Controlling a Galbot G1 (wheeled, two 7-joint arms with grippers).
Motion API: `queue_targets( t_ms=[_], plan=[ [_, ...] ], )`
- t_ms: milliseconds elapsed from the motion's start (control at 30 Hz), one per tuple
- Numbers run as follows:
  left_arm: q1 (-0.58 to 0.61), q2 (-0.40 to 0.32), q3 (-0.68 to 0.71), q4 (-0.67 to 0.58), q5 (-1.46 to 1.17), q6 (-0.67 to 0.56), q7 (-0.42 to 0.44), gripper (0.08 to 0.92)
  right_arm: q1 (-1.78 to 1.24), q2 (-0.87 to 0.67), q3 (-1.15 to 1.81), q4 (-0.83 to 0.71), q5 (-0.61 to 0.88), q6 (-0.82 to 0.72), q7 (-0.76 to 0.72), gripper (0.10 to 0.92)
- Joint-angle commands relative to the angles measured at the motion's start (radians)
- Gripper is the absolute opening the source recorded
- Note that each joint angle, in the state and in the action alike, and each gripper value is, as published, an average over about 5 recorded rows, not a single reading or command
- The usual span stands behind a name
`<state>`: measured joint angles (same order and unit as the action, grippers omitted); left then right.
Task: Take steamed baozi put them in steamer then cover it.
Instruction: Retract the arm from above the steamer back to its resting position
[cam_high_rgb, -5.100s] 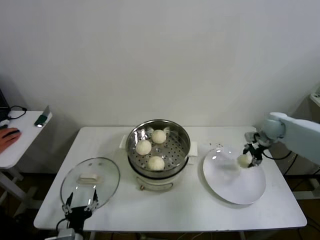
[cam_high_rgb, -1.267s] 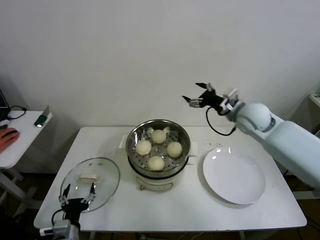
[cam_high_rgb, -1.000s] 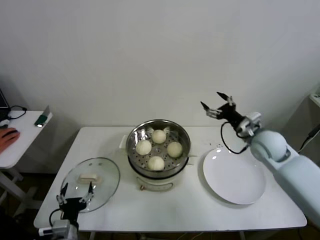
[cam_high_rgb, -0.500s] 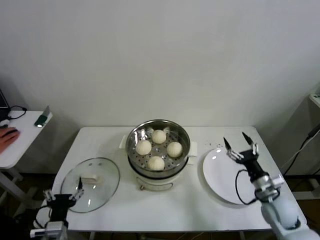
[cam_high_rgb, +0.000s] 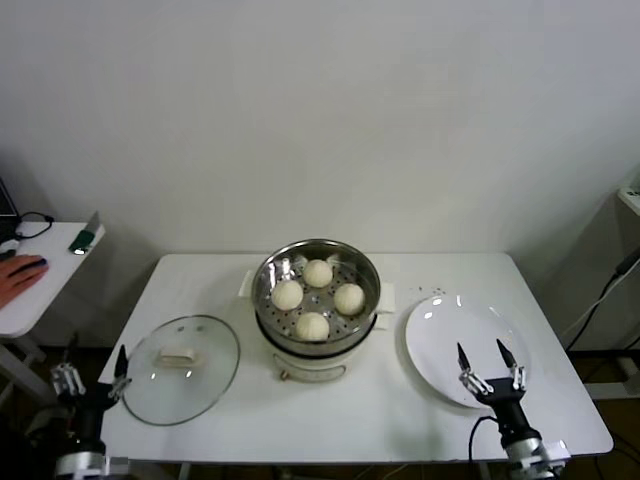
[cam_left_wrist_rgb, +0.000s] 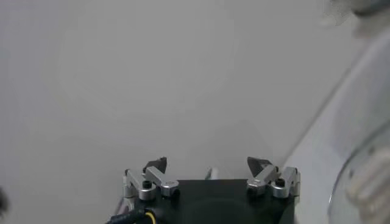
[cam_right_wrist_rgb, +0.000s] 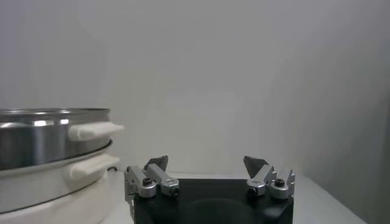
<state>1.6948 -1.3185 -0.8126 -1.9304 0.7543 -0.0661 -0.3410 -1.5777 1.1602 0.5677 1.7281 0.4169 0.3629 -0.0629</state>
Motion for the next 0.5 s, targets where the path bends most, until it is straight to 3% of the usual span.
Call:
queue_targets(
  t_ms=[33, 500],
  plan=[
    [-0.068, 0.03, 0.016, 0.305, 0.517, -0.013, -0.187, 0.823, -0.087, 0.075, 0.016, -0.003, -0.028, 0.041, 0.006, 0.823],
    [-0.146, 0.033, 0.046, 0.373, 0.555, -0.084, -0.108, 0.823, -0.084, 0.081, 0.022, -0.012, -0.025, 0.05, -0.002, 0.823]
  ],
)
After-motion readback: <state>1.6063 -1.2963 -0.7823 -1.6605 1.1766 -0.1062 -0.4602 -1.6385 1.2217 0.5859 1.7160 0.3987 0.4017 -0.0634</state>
